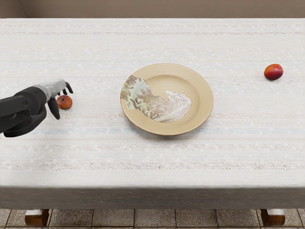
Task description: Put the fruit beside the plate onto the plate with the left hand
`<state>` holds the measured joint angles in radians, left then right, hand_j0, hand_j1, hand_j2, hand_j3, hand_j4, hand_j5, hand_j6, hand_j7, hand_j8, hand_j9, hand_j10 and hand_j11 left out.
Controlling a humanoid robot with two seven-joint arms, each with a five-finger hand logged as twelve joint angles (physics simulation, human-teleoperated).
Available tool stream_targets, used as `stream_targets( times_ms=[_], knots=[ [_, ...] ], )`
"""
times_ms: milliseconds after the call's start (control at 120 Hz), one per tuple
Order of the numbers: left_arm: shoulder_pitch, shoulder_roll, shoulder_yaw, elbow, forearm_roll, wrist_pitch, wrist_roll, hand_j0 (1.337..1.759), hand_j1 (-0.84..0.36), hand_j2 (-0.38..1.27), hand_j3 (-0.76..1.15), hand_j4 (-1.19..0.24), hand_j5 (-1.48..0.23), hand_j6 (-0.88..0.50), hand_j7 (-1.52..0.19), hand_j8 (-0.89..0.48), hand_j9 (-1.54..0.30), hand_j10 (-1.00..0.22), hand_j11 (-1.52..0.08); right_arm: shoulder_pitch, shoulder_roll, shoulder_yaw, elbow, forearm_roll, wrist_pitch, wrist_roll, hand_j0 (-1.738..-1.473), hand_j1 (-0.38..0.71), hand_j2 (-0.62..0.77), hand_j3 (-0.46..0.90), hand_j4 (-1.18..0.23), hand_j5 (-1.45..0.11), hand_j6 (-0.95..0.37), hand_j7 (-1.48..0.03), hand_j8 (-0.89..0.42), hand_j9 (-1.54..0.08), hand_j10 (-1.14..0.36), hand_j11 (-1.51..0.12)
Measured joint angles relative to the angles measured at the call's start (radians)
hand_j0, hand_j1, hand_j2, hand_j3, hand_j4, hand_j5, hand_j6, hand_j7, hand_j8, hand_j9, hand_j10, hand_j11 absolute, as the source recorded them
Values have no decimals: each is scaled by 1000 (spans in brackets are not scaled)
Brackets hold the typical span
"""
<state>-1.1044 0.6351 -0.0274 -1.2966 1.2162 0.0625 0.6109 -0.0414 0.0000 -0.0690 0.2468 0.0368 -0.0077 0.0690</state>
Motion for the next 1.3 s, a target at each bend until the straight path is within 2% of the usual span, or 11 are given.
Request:
stream_targets(
  times_ms=[250,300,375,708,1108,1183,1300],
  knots=[
    [1,-1,0,1,-3,0,0,1658,-142,89,0,-424,-532,-369,-538,-423,-538,-419,-538,0,0,0,0,0,0,0,-1658,-335,-2,0,-11,-15,-11,-15,-11,-15,-11,-15],
    [12,-2,0,1,5,3,0,1658,-149,100,0,-470,-515,-402,-548,-376,-555,-444,-554,0,0,0,0,0,0,0,-1658,-335,-2,0,-11,-15,-11,-15,-11,-15,-11,-15],
    [14,-21,7,1,6,4,0,1658,-162,107,0,-499,-520,-318,-563,-329,-575,-464,-573,0,0,0,0,0,0,0,-1658,-335,-2,0,-11,-15,-11,-15,-11,-15,-11,-15],
    [8,-26,17,1,-7,3,0,1658,-260,132,0,-549,-650,-508,-667,-505,-678,-532,-677,0,0,0,0,0,0,0,-1658,-335,-2,0,-11,-15,-11,-15,-11,-15,-11,-15],
    [15,-27,13,1,-11,8,0,1655,-259,253,0,-626,-771,-515,-786,-515,-801,-610,-799,0,0,0,0,0,0,0,-1658,-335,-2,0,-11,-15,-11,-15,-11,-15,-11,-15],
    [12,-26,-14,1,-50,7,0,1656,-274,307,0,-629,-799,-510,-805,-516,-813,-621,-811,0,0,0,0,0,0,0,-1658,-335,-2,0,-11,-15,-11,-15,-11,-15,-11,-15],
    [0,-20,-108,0,-193,2,0,1656,-297,344,0,-638,-835,-490,-832,-498,-835,-638,-833,0,0,0,-1,0,0,0,-1658,-335,-2,0,-11,-15,-11,-15,-11,-15,-11,-15]
  ],
)
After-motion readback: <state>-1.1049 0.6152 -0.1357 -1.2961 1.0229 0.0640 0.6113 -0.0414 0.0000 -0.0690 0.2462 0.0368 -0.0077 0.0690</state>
